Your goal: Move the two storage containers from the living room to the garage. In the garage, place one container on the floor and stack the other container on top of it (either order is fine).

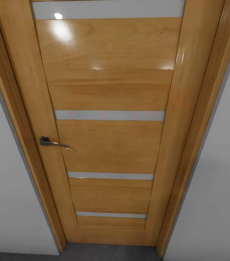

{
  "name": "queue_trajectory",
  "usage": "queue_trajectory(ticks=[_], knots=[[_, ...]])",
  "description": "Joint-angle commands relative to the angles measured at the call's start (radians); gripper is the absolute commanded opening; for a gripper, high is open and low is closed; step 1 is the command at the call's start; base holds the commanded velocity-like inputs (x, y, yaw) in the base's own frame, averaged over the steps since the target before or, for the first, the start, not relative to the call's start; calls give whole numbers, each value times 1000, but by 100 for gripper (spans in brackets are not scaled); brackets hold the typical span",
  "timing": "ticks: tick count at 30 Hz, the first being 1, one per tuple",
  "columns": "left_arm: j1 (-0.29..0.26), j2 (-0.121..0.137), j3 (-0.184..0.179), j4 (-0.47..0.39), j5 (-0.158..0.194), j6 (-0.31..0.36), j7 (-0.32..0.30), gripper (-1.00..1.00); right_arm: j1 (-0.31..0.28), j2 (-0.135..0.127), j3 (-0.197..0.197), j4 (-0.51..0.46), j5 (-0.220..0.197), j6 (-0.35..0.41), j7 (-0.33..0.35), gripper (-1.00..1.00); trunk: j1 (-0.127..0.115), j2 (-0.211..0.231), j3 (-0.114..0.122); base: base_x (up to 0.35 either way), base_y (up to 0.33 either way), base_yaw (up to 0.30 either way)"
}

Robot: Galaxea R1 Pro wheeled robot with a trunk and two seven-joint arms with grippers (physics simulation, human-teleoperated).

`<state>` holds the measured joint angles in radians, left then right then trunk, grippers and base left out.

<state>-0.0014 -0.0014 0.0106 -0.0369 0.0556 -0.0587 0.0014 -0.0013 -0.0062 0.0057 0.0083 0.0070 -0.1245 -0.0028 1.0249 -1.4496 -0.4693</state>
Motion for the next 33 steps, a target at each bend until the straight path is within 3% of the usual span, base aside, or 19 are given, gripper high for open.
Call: queue_trajectory(ticks=[1,16,25,33], knots=[[0,0,0,0,6,-3,0,100,0,0,0,1,1,-4,0,100,0,0,-1,19,0,0],[0,0,2,0,6,-3,2,100,0,-2,2,0,1,-6,0,100,0,0,-1,5,5,0],[0,0,2,0,6,-3,2,100,0,-2,2,-1,1,-6,0,100,0,0,-1,101,198,0],[0,0,2,0,6,-3,2,100,0,-2,2,-1,1,-6,0,100,0,0,-1,20,41,0]])
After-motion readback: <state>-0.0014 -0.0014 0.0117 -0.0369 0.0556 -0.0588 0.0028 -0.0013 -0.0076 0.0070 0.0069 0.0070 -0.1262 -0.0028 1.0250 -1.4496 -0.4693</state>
